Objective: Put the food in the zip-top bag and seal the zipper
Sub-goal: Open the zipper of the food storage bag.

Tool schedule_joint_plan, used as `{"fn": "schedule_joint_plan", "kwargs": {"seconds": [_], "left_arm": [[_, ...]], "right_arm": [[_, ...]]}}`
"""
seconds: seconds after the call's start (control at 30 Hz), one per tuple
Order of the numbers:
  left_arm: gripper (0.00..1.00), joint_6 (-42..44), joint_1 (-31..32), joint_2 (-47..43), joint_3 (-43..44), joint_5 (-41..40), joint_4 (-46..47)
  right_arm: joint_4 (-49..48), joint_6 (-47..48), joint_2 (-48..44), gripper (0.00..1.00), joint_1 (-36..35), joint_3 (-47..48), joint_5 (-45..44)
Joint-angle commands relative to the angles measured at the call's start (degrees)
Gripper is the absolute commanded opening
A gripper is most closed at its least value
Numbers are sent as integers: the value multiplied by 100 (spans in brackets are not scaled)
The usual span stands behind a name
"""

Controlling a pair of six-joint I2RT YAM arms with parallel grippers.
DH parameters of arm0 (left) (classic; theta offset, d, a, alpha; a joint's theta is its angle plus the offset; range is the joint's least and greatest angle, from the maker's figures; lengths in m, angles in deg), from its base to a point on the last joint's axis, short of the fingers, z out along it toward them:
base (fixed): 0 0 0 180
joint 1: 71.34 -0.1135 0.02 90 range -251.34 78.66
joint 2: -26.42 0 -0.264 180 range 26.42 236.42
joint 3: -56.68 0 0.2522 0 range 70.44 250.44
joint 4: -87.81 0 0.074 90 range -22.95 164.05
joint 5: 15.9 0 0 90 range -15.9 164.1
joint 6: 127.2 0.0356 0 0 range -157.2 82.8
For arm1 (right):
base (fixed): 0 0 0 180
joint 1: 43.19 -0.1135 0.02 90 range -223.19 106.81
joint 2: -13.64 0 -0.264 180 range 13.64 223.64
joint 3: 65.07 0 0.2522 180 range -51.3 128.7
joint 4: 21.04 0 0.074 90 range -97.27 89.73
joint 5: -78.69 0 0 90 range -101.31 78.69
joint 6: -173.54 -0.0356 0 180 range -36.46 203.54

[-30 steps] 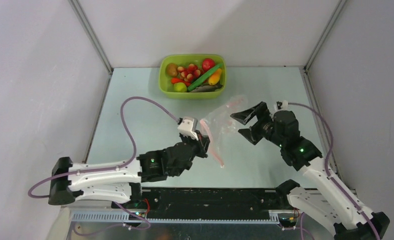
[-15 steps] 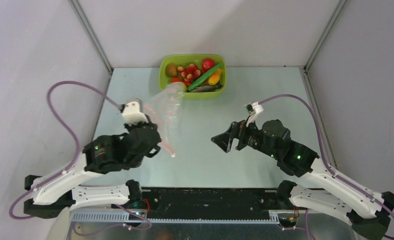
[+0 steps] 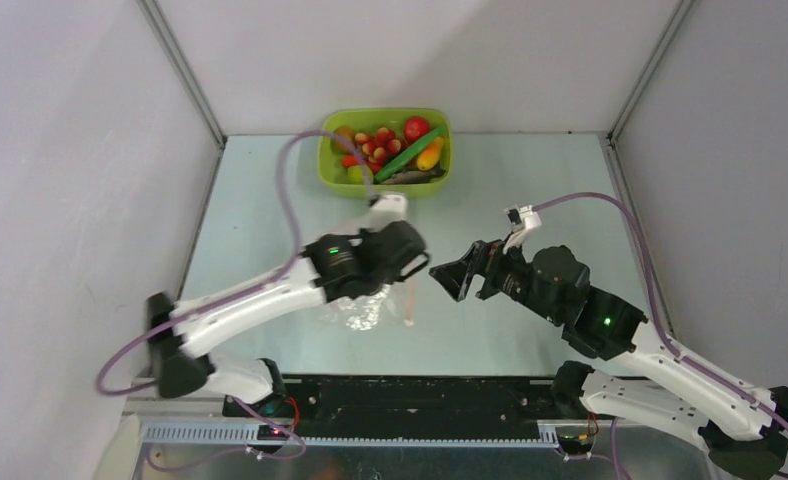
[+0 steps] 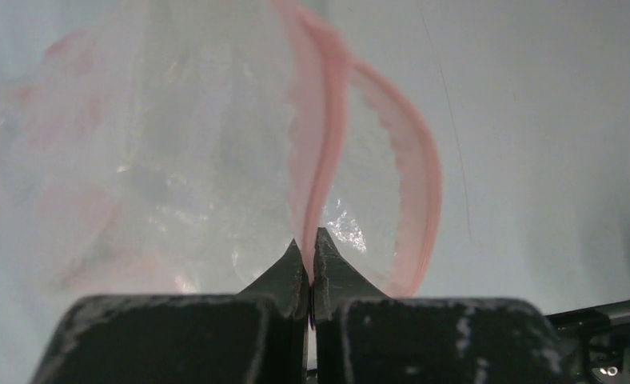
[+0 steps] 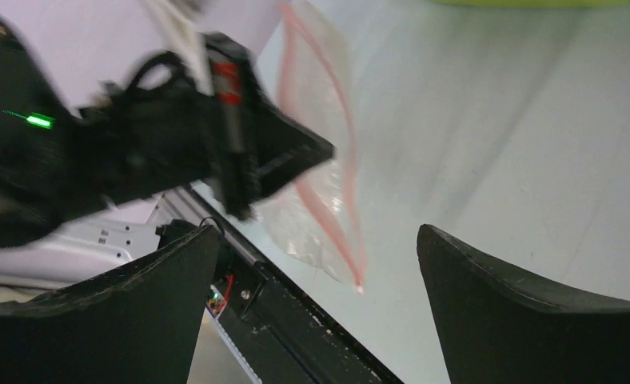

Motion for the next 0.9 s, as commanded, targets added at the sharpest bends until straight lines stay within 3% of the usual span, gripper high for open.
{"fn": "schedule_joint_plan", "kwargs": {"seconds": [0.0,0.13,0.33,0.53,0.87], "left_arm": [[0,407,-90,1096,729,1010,417],[0,427,-91,1504,1105,1315,428],[0,394,-116,1136,570,1764,1018],[0,398,-142,1000,280,2146,1341],[0,240,-146,522,-347,2431,1850]], "right_arm": [[364,-492,2,98,-50,6,-842],[466,-508,246,97,-54,-30,-1074],[685,-985,491,95,-62,-239,-1968],[-96,-1203,458,95,-57,-639,-2018],[-123,-1502,1094,90,14,-652,-2318]]}}
